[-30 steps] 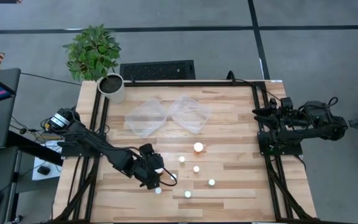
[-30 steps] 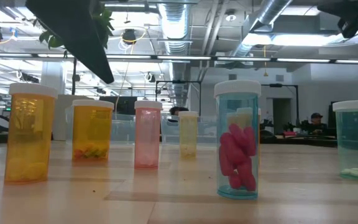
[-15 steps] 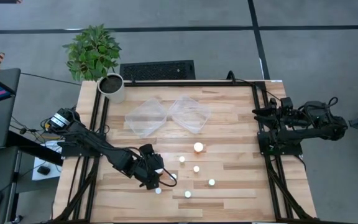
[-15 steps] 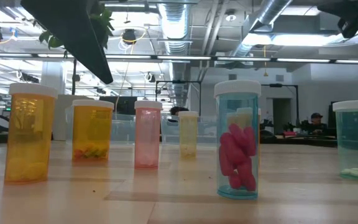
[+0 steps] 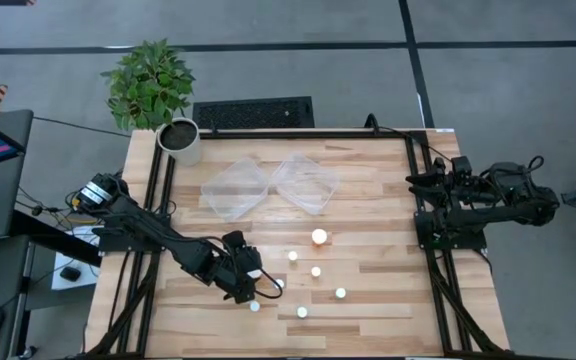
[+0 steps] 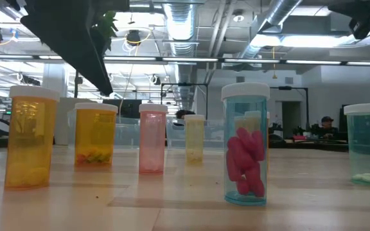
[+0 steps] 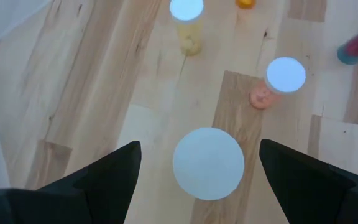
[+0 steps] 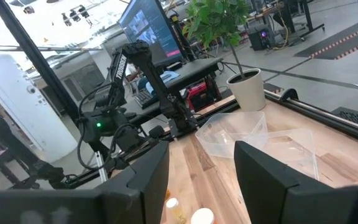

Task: Pick and place medicine bottles into bin by pill shape (circle, oval)
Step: Put the big orange capsule bottle into the left transparent bin

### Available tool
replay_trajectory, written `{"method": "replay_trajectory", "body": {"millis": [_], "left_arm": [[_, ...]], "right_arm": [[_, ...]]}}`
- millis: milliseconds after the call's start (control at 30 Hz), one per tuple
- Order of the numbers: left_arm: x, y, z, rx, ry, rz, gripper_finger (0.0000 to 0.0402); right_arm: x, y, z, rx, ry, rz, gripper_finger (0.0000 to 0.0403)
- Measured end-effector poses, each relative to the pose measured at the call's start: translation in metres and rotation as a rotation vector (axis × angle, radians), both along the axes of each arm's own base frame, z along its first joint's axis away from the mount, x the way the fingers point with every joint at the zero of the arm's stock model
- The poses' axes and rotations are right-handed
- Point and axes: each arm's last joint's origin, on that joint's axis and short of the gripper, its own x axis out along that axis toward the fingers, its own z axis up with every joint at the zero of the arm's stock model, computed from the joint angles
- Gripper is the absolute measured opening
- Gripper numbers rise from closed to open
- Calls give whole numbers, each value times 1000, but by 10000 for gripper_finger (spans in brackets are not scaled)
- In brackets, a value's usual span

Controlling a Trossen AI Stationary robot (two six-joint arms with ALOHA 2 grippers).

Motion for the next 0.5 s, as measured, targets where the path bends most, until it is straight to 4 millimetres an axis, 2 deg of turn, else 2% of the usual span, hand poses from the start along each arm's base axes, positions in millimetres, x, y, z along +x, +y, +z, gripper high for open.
{"method": "replay_trajectory", "body": {"millis": [300,500], "left_arm": [[1,1,-2,24,13,-30,322],[2,1,-12,-30,-33,-28,322]], "right_arm": [[0,0,0,0,0,0,190],[0,0,0,0,1,0,190]]}}
